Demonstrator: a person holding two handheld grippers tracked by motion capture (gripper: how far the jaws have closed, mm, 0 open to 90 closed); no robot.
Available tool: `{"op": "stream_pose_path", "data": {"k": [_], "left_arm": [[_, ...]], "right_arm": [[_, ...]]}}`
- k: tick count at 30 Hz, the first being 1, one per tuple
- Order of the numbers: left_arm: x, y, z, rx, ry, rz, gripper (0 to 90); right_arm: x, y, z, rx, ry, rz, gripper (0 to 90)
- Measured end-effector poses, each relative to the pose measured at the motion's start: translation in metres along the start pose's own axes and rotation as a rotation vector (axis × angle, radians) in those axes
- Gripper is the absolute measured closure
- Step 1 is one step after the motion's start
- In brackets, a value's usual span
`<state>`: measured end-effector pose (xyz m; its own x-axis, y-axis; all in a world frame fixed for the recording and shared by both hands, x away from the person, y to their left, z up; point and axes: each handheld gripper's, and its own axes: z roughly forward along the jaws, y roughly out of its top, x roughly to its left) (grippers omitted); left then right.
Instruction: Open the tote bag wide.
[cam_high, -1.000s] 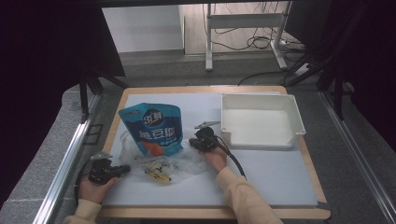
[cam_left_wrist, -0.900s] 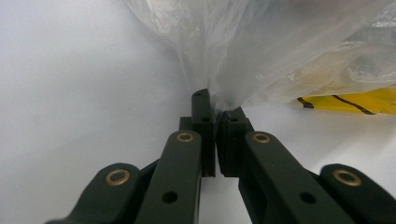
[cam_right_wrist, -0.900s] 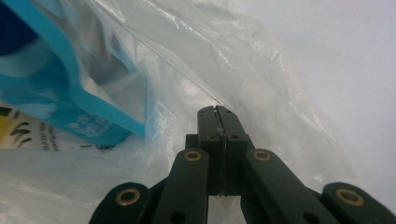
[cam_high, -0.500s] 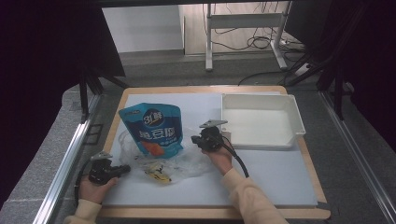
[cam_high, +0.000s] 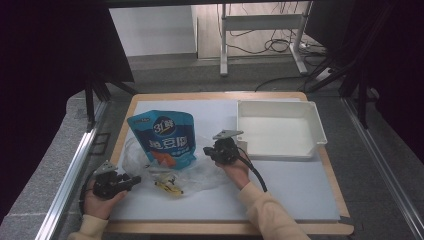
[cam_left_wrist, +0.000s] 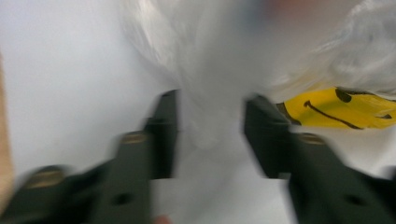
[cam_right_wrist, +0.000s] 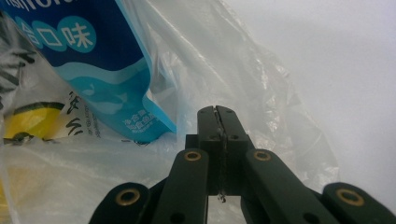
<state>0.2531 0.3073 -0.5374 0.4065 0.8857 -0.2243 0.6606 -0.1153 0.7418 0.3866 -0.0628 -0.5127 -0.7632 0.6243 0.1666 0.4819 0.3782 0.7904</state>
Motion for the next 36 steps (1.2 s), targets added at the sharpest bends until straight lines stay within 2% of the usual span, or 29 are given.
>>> {"op": "stream_pose_path", "data": {"k": [1, 2, 5, 6, 7, 8, 12, 14, 15, 16, 17, 18, 20, 21, 22, 24, 25, 26, 28, 29, 30, 32, 33, 36], "left_arm": [[-0.001, 0.001, -0.001, -0.009, 0.01, 0.002, 36.2], [-0.004, 0.001, -0.006, -0.035, 0.029, 0.003, 30.3], [-0.005, 0.001, -0.012, -0.044, 0.042, 0.002, 14.4], [-0.006, 0.001, -0.015, -0.055, 0.051, -0.004, 14.4], [-0.007, -0.001, -0.023, -0.067, 0.053, -0.023, 7.5], [-0.007, -0.001, -0.023, -0.067, 0.053, -0.023, 5.4], [-0.01, -0.003, -0.046, -0.119, 0.068, -0.023, 3.0], [-0.014, 0.001, -0.06, -0.167, 0.074, -0.017, 5.2], [-0.019, 0.01, -0.075, -0.214, 0.079, -0.004, 12.2], [-0.019, 0.01, -0.075, -0.214, 0.079, -0.004, 18.6], [-0.022, 0.017, -0.083, -0.237, 0.091, -0.003, 18.6], [-0.027, 0.028, -0.093, -0.265, 0.083, -0.002, 36.9], [-0.033, 0.041, -0.101, -0.283, 0.052, 0.015, 53.6], [-0.033, 0.041, -0.101, -0.283, 0.052, 0.015, 62.7], [-0.039, 0.054, -0.105, -0.288, 0.029, 0.038, 69.5], [-0.042, 0.061, -0.105, -0.288, 0.026, 0.049, 78.8], [-0.045, 0.073, -0.102, -0.284, 0.028, 0.065, 81.8], [-0.045, 0.079, -0.099, -0.279, 0.034, 0.066, 83.5], [-0.044, 0.084, -0.094, -0.273, 0.039, 0.063, 86.2], [-0.038, 0.092, -0.083, -0.253, 0.034, 0.041, 87.0], [-0.038, 0.092, -0.083, -0.253, 0.034, 0.041, 87.3], [-0.03, 0.098, -0.067, -0.221, 0.02, 0.031, 87.3], [-0.03, 0.098, -0.067, -0.221, 0.02, 0.031, 88.2], [-0.022, 0.102, -0.053, -0.193, 0.019, 0.013, 89.9]], "right_arm": [[0.0, 0.0, 0.001, 0.005, 0.003, 0.0, 88.8], [0.001, -0.001, 0.001, 0.007, 0.005, -0.004, 88.9], [0.001, -0.002, 0.003, 0.011, 0.006, -0.009, 88.9], [0.001, -0.002, 0.003, 0.014, 0.008, -0.007, 88.8], [0.002, -0.003, 0.004, 0.019, 0.011, -0.011, 88.9], [0.002, -0.003, 0.004, 0.019, 0.011, -0.011, 88.9], [0.002, -0.004, 0.006, 0.025, 0.01, -0.015, 88.9], [0.002, -0.004, 0.005, 0.026, 0.011, -0.015, 88.9], [0.002, -0.004, 0.004, 0.025, 0.01, -0.016, 88.9], [0.002, -0.004, 0.004, 0.025, 0.01, -0.016, 88.9], [0.002, -0.004, 0.003, 0.023, 0.009, -0.015, 88.9], [0.001, -0.004, 0.003, 0.023, 0.007, -0.014, 88.9], [0.001, -0.005, 0.003, 0.026, 0.006, -0.018, 88.9], [0.002, -0.005, 0.003, 0.028, 0.006, -0.017, 88.9], [0.002, -0.006, 0.003, 0.03, 0.006, -0.016, 88.8], [0.002, -0.006, 0.003, 0.032, 0.006, -0.02, 88.8], [0.002, -0.007, 0.004, 0.034, 0.004, -0.019, 88.8], [0.002, -0.007, 0.004, 0.035, 0.004, -0.02, 88.8], [0.002, -0.007, 0.005, 0.036, 0.004, -0.021, 88.8], [0.002, -0.007, 0.005, 0.037, 0.006, -0.022, 88.9], [0.003, -0.007, 0.006, 0.037, 0.005, -0.021, 88.8], [0.003, -0.008, 0.006, 0.039, 0.005, -0.02, 88.9], [0.003, -0.008, 0.006, 0.04, 0.004, -0.023, 88.8], [0.002, -0.008, 0.007, 0.041, 0.005, -0.024, 88.8]]}}
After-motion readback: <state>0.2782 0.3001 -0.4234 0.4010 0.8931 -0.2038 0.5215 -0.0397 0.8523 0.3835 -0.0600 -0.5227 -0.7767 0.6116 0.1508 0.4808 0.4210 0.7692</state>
